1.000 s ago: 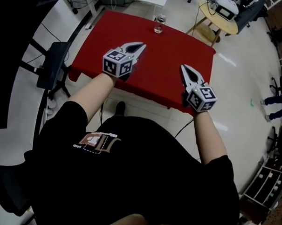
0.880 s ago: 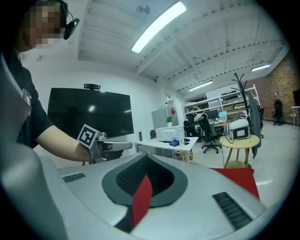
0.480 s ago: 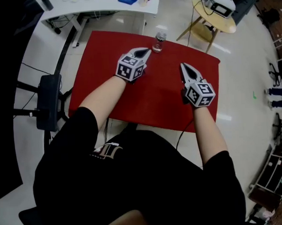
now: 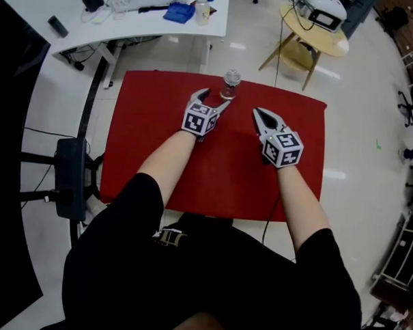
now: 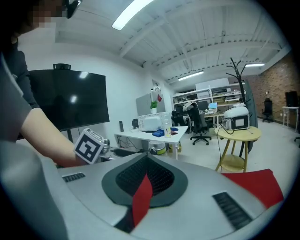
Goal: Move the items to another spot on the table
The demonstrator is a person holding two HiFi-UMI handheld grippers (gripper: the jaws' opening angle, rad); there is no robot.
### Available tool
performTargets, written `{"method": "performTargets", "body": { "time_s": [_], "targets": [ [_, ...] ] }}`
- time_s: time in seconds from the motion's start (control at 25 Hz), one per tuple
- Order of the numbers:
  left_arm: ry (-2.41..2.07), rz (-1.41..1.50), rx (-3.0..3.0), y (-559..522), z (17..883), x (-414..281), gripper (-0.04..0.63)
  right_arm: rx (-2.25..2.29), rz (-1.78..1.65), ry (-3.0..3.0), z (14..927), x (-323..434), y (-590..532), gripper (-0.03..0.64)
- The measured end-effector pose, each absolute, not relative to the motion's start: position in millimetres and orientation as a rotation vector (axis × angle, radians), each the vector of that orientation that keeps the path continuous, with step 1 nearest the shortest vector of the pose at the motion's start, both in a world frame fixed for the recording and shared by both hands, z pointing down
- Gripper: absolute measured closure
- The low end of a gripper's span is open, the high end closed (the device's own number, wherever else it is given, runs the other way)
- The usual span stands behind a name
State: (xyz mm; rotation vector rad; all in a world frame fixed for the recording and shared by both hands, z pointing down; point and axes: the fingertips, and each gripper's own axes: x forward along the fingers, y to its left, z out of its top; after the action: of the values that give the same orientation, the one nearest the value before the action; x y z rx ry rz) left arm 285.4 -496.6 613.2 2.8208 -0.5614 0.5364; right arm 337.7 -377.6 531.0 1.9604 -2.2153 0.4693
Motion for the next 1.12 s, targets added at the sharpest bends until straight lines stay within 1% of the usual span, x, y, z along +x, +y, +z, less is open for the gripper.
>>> {"method": "performTargets", "body": {
  "time_s": [0.08, 0.2, 0.32, 0.48, 0.72, 0.76, 0.8, 1.0, 1.12],
  "targets": [
    [-0.595, 0.535, 2.796, -511.5, 626.5, 298.7, 0.225, 1.938, 0.493, -2.208, 546.3, 343.7, -378.8, 0.607],
    [-0.615, 0.544, 2.773, -528.0, 649.6, 313.3, 0.206, 1.932, 0.536, -2.194, 565.6, 349.6, -375.7, 0.607],
    [-0.592, 0.532, 2.789, -535.2, 661.9, 327.2, 0.206, 1.928, 0.586, -2.184, 586.1, 354.6, -372.7, 0.607],
    [-0.521, 0.461, 2.808, -537.6, 656.1, 344.8, 0.206, 1.935, 0.604, -2.176, 595.0, 364.5, -373.3, 0.607],
    [-0.453, 0.534, 2.872, -532.6, 670.8, 365.4, 0.206, 1.928, 0.631, -2.180, 601.2, 372.9, -379.8, 0.607],
    [-0.462, 0.525, 2.868, -535.3, 670.2, 366.6, 0.216, 1.930, 0.633, -2.180, 602.8, 374.3, -380.4, 0.607],
    [-0.475, 0.520, 2.864, -538.9, 669.7, 366.6, 0.258, 1.928, 0.635, -2.182, 603.2, 375.0, -381.5, 0.607],
    [-0.462, 0.549, 2.901, -539.8, 664.9, 363.5, 0.262, 1.920, 0.644, -2.183, 607.6, 379.2, -380.3, 0.607],
    [-0.431, 0.518, 2.934, -530.9, 646.9, 362.6, 0.262, 1.921, 0.612, -2.186, 600.8, 381.4, -378.0, 0.607]
  ]
}}
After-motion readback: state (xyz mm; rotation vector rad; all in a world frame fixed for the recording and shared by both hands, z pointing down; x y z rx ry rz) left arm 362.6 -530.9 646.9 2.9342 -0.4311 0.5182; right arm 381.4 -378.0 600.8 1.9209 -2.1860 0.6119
